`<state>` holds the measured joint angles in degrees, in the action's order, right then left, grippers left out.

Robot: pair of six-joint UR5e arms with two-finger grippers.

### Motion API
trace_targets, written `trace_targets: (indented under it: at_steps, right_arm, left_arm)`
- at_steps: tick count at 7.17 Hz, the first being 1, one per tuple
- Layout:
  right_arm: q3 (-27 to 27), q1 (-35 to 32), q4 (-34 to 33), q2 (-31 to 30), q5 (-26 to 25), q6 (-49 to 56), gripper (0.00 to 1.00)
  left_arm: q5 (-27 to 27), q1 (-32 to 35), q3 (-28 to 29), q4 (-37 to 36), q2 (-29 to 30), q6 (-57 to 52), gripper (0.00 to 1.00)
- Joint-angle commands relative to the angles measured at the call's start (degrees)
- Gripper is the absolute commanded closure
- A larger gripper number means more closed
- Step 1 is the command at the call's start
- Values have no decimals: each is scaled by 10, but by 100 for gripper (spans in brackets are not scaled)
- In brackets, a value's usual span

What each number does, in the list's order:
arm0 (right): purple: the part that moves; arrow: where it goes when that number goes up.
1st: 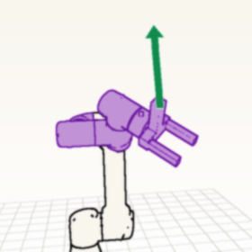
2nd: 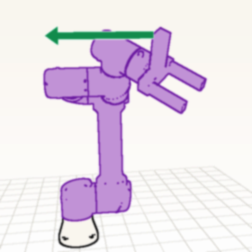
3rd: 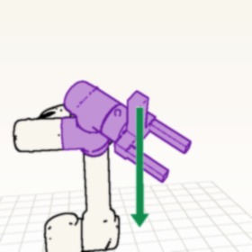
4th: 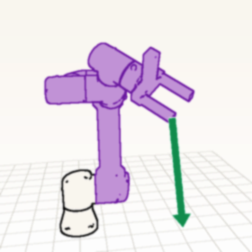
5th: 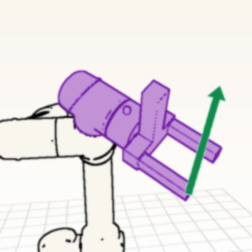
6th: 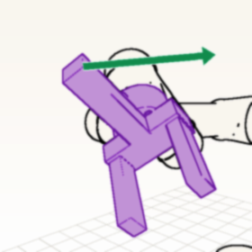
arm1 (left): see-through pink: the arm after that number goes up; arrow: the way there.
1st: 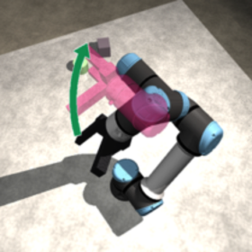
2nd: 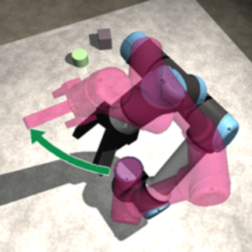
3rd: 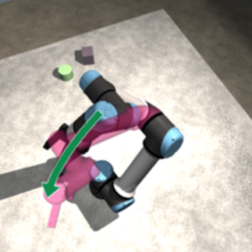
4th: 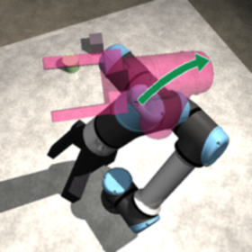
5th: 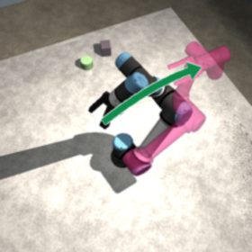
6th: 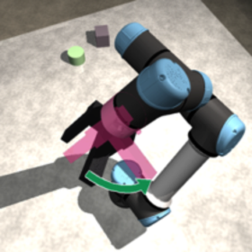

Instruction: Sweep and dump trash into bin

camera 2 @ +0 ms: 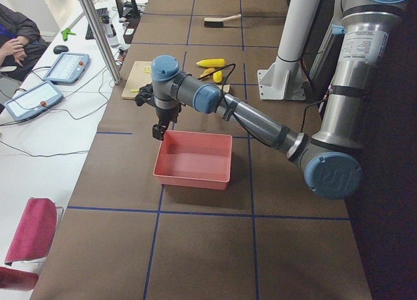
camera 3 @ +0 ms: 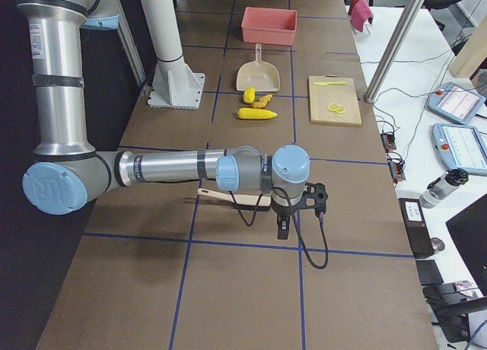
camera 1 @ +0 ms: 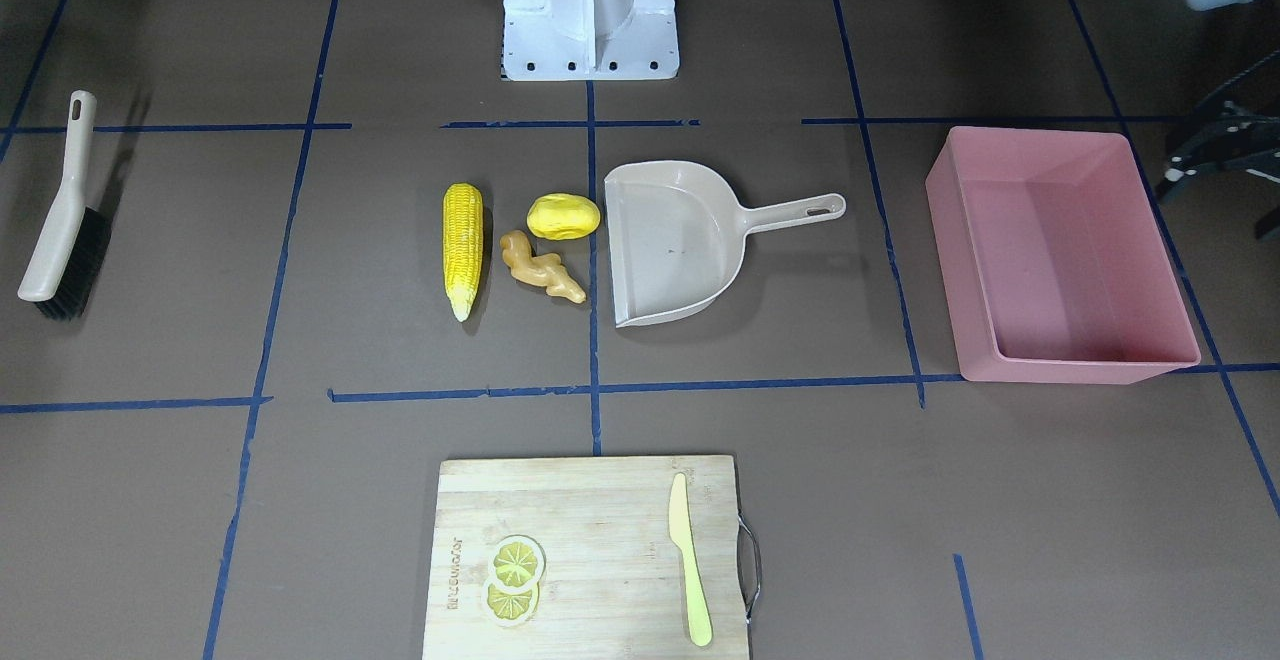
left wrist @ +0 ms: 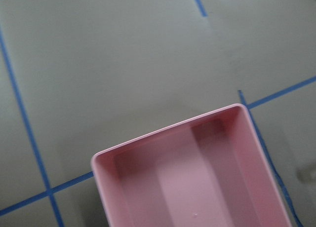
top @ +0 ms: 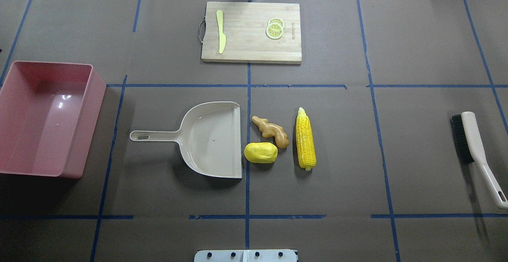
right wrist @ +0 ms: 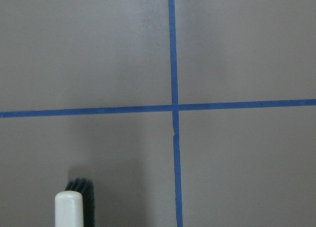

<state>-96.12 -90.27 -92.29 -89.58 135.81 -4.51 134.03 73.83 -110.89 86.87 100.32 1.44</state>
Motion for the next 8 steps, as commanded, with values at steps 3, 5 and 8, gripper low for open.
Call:
trace_targets:
  at_steps: [3, 5, 8]
  right_arm:
    - [-157, 83, 2, -90, 12, -101, 0]
    - [-225, 157, 29, -133, -12, -221, 3]
    - [-167, 266, 308, -217, -65, -388, 2]
  left_arm:
    - [-11, -106, -18, 6, 62, -3, 0]
    - [-74, -140, -20, 5, 74, 3, 0]
    - [-71, -179, -17, 5, 91, 6, 0]
